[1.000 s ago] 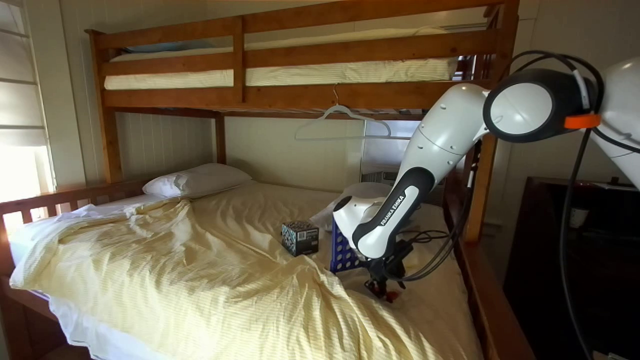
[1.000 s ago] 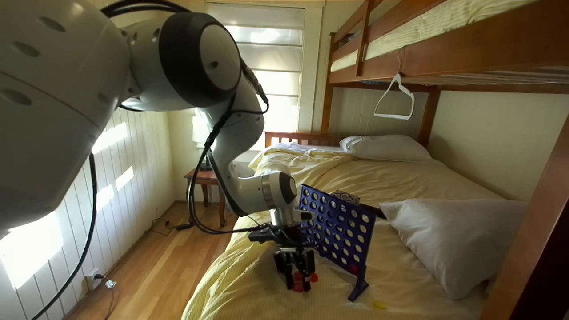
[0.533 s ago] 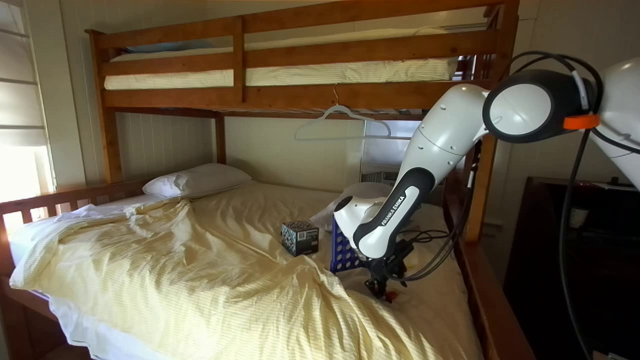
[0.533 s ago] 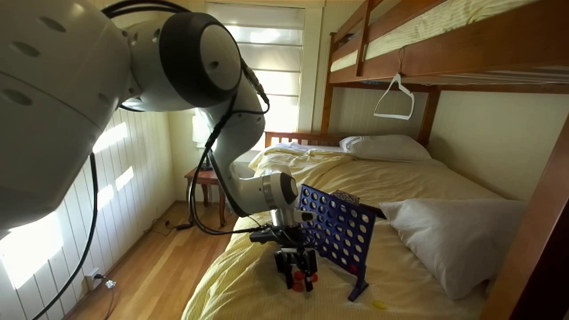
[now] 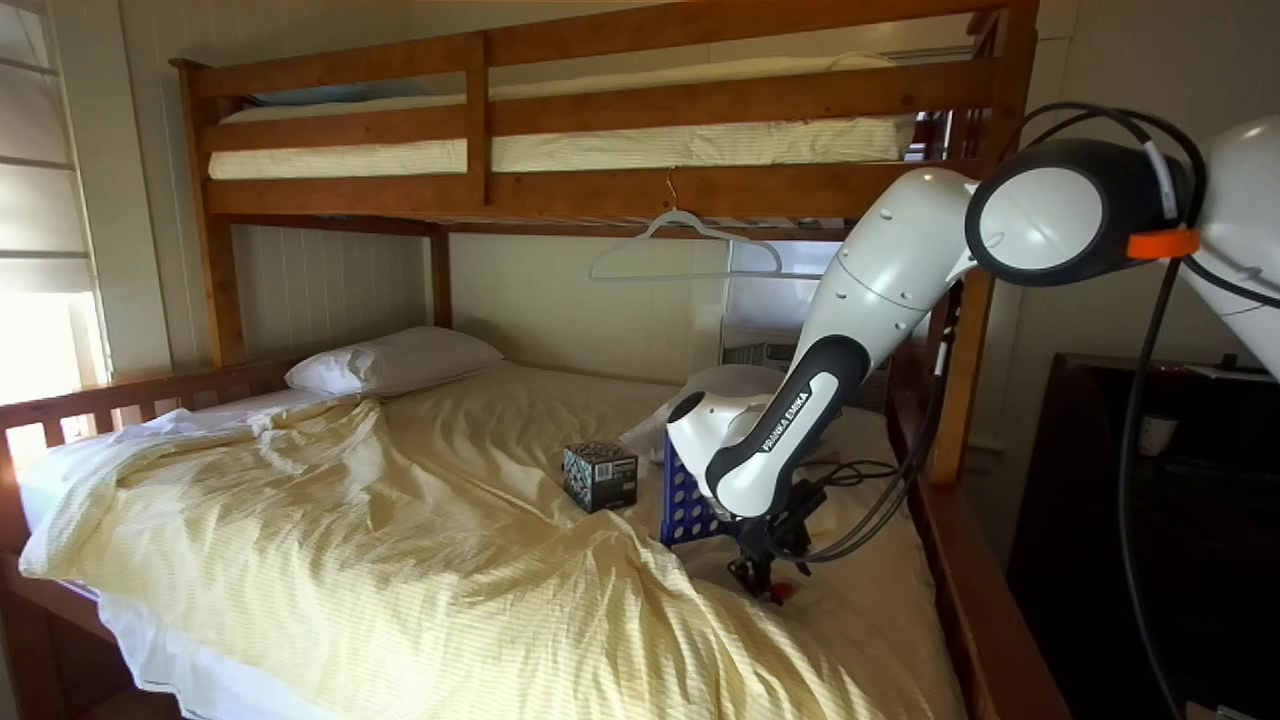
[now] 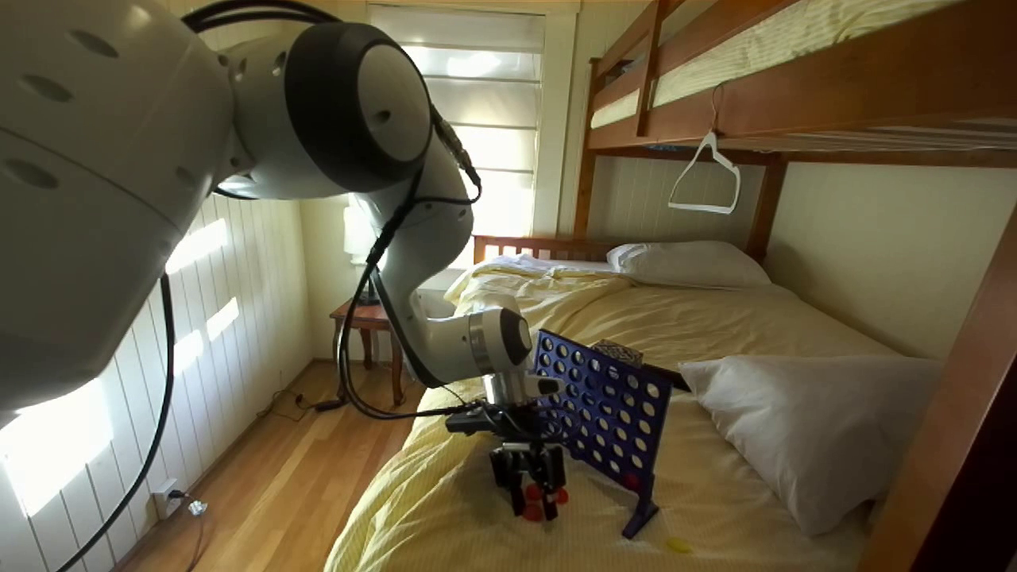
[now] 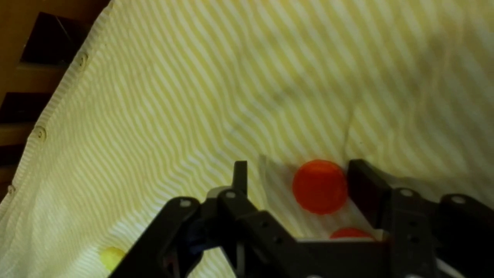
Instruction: Put the orange circle inside the blue object
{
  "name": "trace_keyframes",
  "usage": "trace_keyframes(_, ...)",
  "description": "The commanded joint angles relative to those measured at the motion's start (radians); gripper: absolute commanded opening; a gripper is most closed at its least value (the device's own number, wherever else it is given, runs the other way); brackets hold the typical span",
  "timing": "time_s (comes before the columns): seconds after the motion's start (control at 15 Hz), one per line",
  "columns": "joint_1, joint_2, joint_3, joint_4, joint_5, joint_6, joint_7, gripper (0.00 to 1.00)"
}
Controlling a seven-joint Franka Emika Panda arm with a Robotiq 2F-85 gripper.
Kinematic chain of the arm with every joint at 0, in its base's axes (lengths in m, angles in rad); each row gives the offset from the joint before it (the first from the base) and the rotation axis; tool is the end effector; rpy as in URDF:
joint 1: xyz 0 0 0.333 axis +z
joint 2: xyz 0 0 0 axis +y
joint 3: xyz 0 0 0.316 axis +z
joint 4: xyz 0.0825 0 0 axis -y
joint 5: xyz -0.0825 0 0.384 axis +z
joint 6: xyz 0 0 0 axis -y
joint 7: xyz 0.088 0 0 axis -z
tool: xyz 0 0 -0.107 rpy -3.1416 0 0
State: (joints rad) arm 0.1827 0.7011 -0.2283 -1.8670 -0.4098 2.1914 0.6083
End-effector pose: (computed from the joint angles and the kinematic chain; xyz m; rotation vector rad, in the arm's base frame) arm 0.5926 -0.0410 0.1252 2.5667 -0.4184 -0.3104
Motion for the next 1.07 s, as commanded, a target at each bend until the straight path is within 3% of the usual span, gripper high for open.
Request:
trace_keyframes(0.0,-0.010,0.014,0.011,0.023,0.004,0.015,-0.005,0.62)
trace_keyframes(0.33,-0.008,0.012,0.016,0.028,0.004,0.019,-0.006,0.43)
trace_keyframes(0.4,-0.007,0.012,0.016,0.030,0.004,0.019,-0.005,0.46)
trace_keyframes(0.47,-0.007,0.012,0.015,0.032,0.003,0.019,-0.005,0.40)
trace_keyframes(0.53,-0.006,0.012,0.015,0.035,0.002,0.019,-0.004,0.43)
trace_keyframes(0.8,-0.006,0.013,0.015,0.039,0.002,0.021,-0.005,0.38)
trace_keyframes(0.87,-0.005,0.016,0.015,0.042,0.001,0.018,-0.005,0.30)
trace_keyframes(1.0,-0.004,0.019,0.015,0.044,0.001,0.013,-0.007,0.25)
